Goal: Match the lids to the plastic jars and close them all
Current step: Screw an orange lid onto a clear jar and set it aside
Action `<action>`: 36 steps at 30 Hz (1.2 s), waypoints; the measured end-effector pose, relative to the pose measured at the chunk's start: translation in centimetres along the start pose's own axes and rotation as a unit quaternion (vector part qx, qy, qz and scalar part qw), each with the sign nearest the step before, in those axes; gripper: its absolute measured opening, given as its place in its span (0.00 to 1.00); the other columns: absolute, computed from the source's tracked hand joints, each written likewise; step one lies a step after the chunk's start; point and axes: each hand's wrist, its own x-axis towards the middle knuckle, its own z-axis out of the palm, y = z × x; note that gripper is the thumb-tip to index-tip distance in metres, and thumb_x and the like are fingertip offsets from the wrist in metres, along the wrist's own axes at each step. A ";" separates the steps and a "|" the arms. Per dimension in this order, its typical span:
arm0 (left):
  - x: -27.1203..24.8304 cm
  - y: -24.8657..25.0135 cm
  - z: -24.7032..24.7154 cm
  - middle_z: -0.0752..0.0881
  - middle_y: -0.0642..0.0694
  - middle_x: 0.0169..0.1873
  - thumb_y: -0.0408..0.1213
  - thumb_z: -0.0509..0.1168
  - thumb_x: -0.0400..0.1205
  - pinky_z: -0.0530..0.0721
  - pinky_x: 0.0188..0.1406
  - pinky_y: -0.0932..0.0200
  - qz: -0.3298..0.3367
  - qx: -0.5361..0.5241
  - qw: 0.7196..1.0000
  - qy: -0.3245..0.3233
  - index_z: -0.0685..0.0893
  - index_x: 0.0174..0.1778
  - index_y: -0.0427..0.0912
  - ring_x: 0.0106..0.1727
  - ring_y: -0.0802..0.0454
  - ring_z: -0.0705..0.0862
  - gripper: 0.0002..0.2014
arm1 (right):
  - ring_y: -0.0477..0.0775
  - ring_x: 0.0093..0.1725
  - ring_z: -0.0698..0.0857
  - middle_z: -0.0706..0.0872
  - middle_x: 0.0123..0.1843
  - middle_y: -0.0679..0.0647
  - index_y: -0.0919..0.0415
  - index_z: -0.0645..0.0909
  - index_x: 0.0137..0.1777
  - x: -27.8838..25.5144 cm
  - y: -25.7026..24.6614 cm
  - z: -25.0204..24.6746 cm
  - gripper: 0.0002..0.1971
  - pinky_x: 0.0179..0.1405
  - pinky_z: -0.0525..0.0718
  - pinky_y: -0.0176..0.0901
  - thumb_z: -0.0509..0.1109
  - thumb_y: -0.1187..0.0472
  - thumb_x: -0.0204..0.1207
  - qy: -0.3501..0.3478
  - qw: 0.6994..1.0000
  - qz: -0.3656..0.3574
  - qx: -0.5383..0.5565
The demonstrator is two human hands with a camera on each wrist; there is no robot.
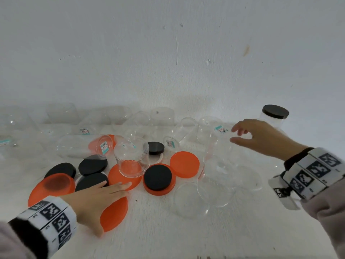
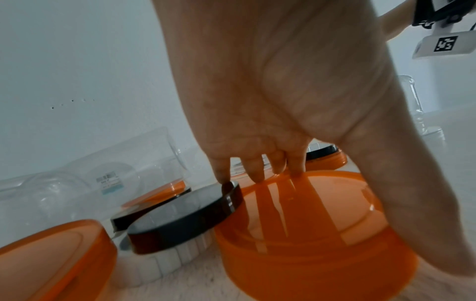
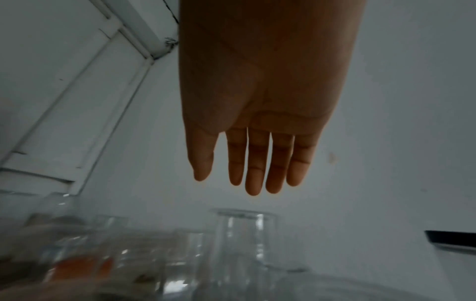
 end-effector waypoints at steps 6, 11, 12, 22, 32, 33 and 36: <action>-0.2 0.2 0.0 0.35 0.61 0.82 0.62 0.69 0.71 0.28 0.73 0.59 -0.005 0.015 1.000 0.019 0.36 0.84 0.54 0.72 0.71 0.32 0.56 | 0.43 0.62 0.74 0.78 0.62 0.43 0.47 0.73 0.73 -1.5 -3.8 3.0 0.29 0.63 0.72 0.38 0.67 0.35 0.74 -0.143 0.989 -0.010 -0.022; -0.4 0.1 0.5 0.43 0.59 0.83 0.64 0.66 0.70 0.28 0.75 0.58 0.002 -0.011 0.998 0.066 0.40 0.84 0.55 0.82 0.64 0.38 0.53 | 0.49 0.76 0.65 0.63 0.79 0.44 0.42 0.53 0.83 -2.1 -4.9 4.9 0.49 0.75 0.69 0.51 0.70 0.27 0.67 -0.278 0.959 0.033 -0.047; -0.5 0.2 0.6 0.45 0.59 0.83 0.64 0.66 0.70 0.28 0.75 0.58 -0.002 -0.022 0.997 0.075 0.42 0.84 0.56 0.83 0.62 0.41 0.52 | 0.50 0.76 0.64 0.62 0.79 0.45 0.40 0.51 0.84 -2.1 -5.0 5.2 0.51 0.75 0.69 0.52 0.71 0.28 0.65 -0.289 0.955 0.040 -0.054; -1.4 1.3 0.0 0.49 0.72 0.76 0.67 0.70 0.67 0.46 0.78 0.63 0.017 -0.153 0.970 0.186 0.47 0.81 0.66 0.80 0.65 0.48 0.51 | 0.51 0.63 0.65 0.62 0.63 0.45 0.33 0.48 0.79 -1.7 -6.6 5.3 0.55 0.67 0.73 0.50 0.80 0.39 0.57 -0.269 0.957 0.027 -0.104; -3.2 2.6 -2.6 0.74 0.71 0.65 0.65 0.74 0.60 0.77 0.54 0.76 0.060 -0.472 0.824 0.306 0.64 0.71 0.74 0.64 0.79 0.74 0.42 | 0.43 0.60 0.79 0.74 0.62 0.39 0.39 0.67 0.62 -3.5 -13.4 5.4 0.39 0.63 0.82 0.44 0.83 0.40 0.51 -0.195 0.944 0.018 0.265; -3.3 2.6 -2.8 0.76 0.68 0.65 0.65 0.73 0.60 0.78 0.53 0.75 0.064 -0.500 0.806 0.309 0.66 0.70 0.71 0.63 0.78 0.75 0.41 | 0.44 0.58 0.81 0.77 0.60 0.42 0.40 0.69 0.59 -3.8 -14.0 6.0 0.38 0.62 0.83 0.45 0.81 0.37 0.49 -0.192 0.936 0.032 0.292; -3.8 2.8 -3.1 0.80 0.65 0.63 0.64 0.71 0.60 0.80 0.49 0.75 0.074 -0.559 0.766 0.308 0.69 0.68 0.70 0.62 0.76 0.77 0.38 | 0.46 0.52 0.82 0.82 0.57 0.50 0.50 0.72 0.59 -4.5 -15.1 7.9 0.42 0.56 0.84 0.45 0.79 0.34 0.45 -0.201 0.903 0.088 0.369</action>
